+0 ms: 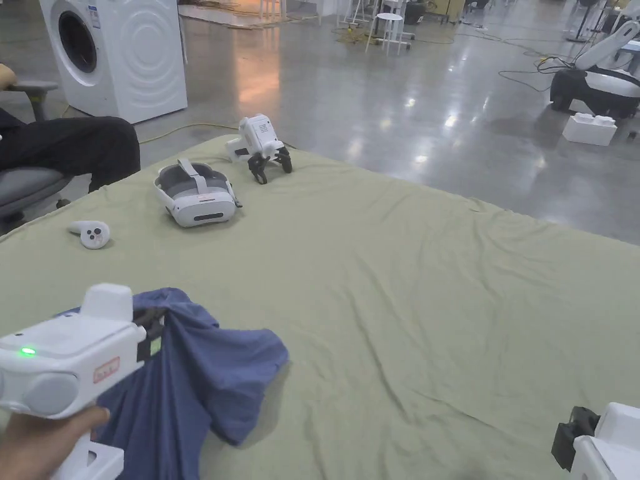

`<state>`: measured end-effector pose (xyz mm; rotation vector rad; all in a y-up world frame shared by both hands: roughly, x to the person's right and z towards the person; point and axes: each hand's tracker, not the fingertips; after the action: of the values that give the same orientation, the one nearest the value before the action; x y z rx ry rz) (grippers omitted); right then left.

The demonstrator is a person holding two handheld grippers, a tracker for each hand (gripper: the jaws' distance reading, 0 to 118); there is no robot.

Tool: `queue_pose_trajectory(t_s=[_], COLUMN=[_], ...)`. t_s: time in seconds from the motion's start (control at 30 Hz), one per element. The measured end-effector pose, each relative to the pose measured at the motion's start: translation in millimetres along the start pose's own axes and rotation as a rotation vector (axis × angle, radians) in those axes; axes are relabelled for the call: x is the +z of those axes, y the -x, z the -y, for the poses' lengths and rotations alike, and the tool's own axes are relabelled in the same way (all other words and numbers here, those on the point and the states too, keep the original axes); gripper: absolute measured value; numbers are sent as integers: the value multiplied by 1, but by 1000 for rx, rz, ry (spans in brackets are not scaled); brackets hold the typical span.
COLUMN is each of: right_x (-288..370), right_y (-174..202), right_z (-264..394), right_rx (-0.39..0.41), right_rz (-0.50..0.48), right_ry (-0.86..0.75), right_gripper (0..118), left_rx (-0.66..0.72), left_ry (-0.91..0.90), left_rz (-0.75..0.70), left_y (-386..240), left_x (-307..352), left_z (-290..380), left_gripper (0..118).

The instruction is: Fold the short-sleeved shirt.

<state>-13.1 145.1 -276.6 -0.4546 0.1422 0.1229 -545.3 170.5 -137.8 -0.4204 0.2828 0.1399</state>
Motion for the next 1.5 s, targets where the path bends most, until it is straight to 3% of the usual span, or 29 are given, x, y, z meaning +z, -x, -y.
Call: queue_pose_trajectory(t_s=[0.33,0.7,1.03,1.3,1.37,1.43,1.5], right_x=[23,69,108,118,116,115,114], right_y=[-28,-94,-164,-187,-188,-185,-180], right_z=[-20,-26,-4,19,21,21,18], right_rx=[-58,-123,-169,-178,-179,-171,-164], right_rz=[9,90,220,262,258,249,235], right_ry=[-74,-152,-154,-106,-95,-89,-94], right_gripper=[2,2,2,2,2,2,2], left_rx=[-84,-125,-220,-253,-238,-232,-210], left_ry=[-189,-251,-20,199,220,226,199], left_rz=[152,528,807,842,847,833,822], left_y=[-103,-297,-491,-547,-550,-547,-535], left_x=[61,78,71,66,70,70,72], left_z=[-128,-160,-71,30,41,34,24], left_gripper=[0,0,0,0,23,57,69])
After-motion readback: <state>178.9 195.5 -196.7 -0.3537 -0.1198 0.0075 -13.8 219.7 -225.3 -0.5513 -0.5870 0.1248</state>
